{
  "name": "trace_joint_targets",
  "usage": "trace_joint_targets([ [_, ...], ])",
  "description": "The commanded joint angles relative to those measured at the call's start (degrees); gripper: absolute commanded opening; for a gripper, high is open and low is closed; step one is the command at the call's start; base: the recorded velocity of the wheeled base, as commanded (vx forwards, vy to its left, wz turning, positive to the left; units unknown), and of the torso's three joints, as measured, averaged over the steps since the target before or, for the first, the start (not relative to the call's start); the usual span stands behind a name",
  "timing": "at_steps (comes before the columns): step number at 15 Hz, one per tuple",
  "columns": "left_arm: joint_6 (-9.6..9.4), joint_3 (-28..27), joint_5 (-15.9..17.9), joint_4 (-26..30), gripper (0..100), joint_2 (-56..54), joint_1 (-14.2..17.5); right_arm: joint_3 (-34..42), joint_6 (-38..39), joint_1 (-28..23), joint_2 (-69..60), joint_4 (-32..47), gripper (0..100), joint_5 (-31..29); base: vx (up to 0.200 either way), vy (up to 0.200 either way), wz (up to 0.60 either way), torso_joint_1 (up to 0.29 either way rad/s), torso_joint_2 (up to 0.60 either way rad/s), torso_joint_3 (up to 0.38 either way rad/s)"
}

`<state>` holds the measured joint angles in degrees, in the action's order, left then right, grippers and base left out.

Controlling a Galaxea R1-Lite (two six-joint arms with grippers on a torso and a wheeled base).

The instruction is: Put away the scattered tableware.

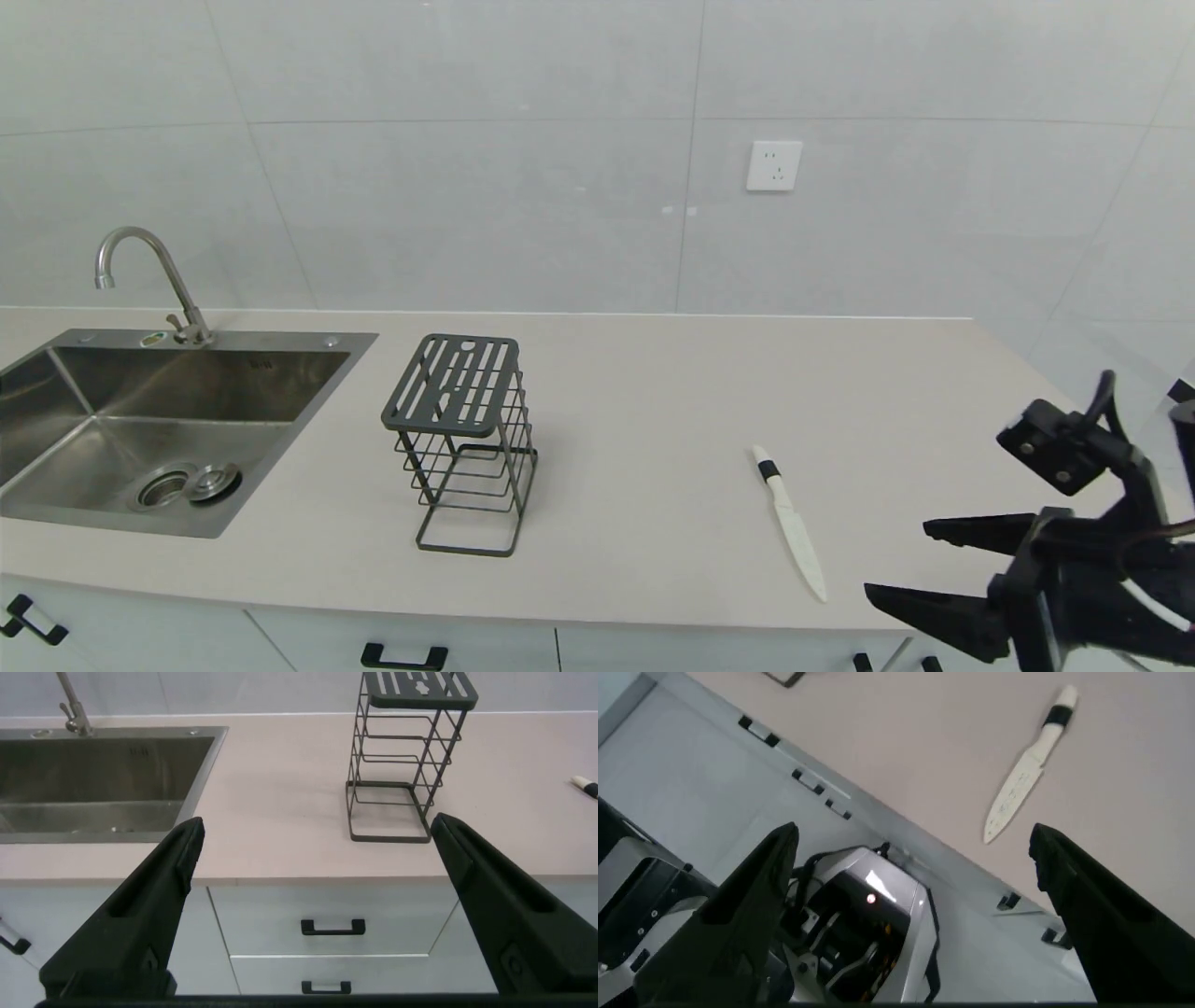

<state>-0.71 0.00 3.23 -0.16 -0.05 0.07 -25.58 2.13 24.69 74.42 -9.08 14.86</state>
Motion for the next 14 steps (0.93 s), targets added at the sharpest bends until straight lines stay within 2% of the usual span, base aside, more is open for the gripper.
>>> trace_joint_targets([
  [1,0.00,0.0,0.0,0.0,100,0.0,0.0,-0.3,2.3,0.7,6.7,-2.3,100,-0.9,0.000,0.000,0.00,0.000,0.00,0.000],
  [4,-0.08,0.0,0.0,0.0,100,0.0,0.0,-1.6,9.6,2.6,13.0,-5.5,100,-7.9,0.000,0.000,0.00,0.000,0.00,0.000],
  [7,0.00,0.0,0.0,0.0,100,0.0,0.0,-1.7,9.9,2.9,18.2,-7.6,100,-11.6,0.000,0.000,0.00,0.000,0.00,0.000],
  [11,-0.08,0.0,0.0,0.0,100,0.0,0.0,-2.8,10.0,2.5,27.9,-17.7,100,-16.4,0.000,0.000,0.00,0.000,0.00,0.000],
  [14,0.00,0.0,0.0,0.1,100,0.0,0.0,-3.9,10.0,2.7,33.6,-20.3,100,-18.9,0.000,0.000,0.00,0.000,0.00,0.000],
])
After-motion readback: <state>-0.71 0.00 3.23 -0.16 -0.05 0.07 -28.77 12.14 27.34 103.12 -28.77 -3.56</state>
